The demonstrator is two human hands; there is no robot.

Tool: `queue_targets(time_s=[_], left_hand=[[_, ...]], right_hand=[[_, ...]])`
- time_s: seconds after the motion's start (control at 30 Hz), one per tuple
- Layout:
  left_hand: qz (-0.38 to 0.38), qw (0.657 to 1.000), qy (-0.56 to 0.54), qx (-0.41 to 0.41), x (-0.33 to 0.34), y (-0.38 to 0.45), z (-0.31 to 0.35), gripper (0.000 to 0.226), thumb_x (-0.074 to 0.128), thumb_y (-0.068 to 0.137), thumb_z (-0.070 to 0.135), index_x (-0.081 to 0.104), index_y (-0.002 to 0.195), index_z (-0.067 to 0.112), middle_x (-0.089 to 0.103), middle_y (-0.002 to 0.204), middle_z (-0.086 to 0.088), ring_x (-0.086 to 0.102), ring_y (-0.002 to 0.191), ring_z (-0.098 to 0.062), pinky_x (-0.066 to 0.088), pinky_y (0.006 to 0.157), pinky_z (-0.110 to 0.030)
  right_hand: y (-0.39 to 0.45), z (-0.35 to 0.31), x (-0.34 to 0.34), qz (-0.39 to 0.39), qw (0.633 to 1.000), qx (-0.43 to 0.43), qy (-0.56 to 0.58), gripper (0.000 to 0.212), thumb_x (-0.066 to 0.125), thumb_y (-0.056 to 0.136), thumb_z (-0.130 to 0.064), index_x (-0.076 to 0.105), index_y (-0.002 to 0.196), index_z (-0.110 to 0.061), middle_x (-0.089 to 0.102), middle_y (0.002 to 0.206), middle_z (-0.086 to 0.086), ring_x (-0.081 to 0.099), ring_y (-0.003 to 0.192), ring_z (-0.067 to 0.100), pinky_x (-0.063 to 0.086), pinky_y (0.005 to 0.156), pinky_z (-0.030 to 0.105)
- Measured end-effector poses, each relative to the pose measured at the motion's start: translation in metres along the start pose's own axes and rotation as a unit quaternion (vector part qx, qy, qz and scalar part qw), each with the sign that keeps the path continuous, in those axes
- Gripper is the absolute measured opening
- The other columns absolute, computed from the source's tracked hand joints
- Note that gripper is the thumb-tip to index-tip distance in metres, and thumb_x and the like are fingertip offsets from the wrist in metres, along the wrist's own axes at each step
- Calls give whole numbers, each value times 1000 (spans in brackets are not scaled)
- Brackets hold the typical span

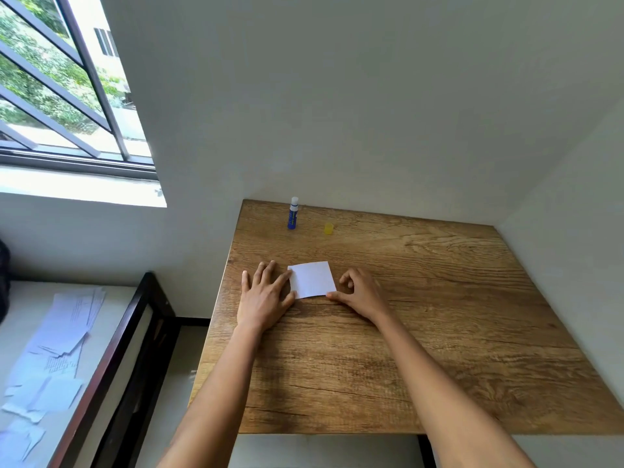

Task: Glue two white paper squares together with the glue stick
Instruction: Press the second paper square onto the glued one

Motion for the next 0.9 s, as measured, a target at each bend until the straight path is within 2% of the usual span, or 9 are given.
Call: queue_targets(time_s=[0.1,0.23,0.3,0.43,0.57,0.63,0.73,0.83,0.9], left_hand=[[-1,999,-48,-4,-4,-1,-2,59,37,94,51,17,147,34,21,157,-1,4,147,-21,-3,118,-51],[31,974,-210,-75,-18,0,-9,64,43,96,39,10,149,24,46,145,-4,21,144,-22,-2,118,-42],[42,962,-247,-108,-22,0,-7,66,47,95,36,12,149,20,55,135,-8,30,138,-27,5,117,-41],[20,961,-246,-122,-18,4,10,76,60,87,28,15,148,17,59,128,-7,37,133,-33,20,110,-46],[15,910,-360,-207,-12,8,7,80,65,84,20,15,146,15,67,113,-4,53,119,-27,25,106,-44],[-2,900,-374,-225,-9,12,6,69,67,82,20,30,140,13,67,112,-7,56,115,-29,34,106,-44],[-15,897,-385,-216,-11,15,7,40,70,80,20,60,117,9,68,112,-10,62,104,-26,50,92,-41],[9,882,-426,-199,-15,15,9,23,72,79,21,70,99,10,71,103,-8,62,89,-17,50,77,-30],[21,872,-450,-191,-16,15,10,17,73,79,23,73,92,12,72,99,-7,62,82,-14,48,72,-27]], right_hand=[[-6,-1,-2,28,997,54,54,42,62,80,-55,59,101,-19,53,89,-6,55,87,15,44,79,36],[-5,-15,6,15,994,95,49,39,59,82,-53,62,94,-16,63,95,-1,60,93,19,47,82,39],[-3,-17,9,11,992,119,30,32,64,81,-48,64,88,-17,67,100,1,60,98,20,48,83,37],[-5,-17,13,23,986,165,-2,28,68,79,-43,67,87,-17,67,107,0,59,105,21,48,86,36],[-10,-16,14,41,982,182,-5,29,67,79,-45,63,89,-18,64,109,2,57,106,21,45,87,36],[-11,-15,15,41,982,182,1,30,66,79,-44,61,91,-17,62,110,3,56,107,22,44,87,36],[-10,-12,15,47,983,174,44,36,66,80,-43,57,100,-15,59,114,5,55,109,24,43,90,38],[-12,-5,5,108,961,185,173,45,69,79,-39,57,112,-11,53,118,8,55,107,26,47,91,42],[-14,-1,3,124,933,192,277,40,70,80,-35,61,110,-10,60,113,8,60,99,24,51,85,41]])
Point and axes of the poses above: each hand's wrist, its own y-axis towards the middle knuckle, its own x-axis out of the palm, z = x × y, the point moved 10 cm from there along y, towards the middle knuckle
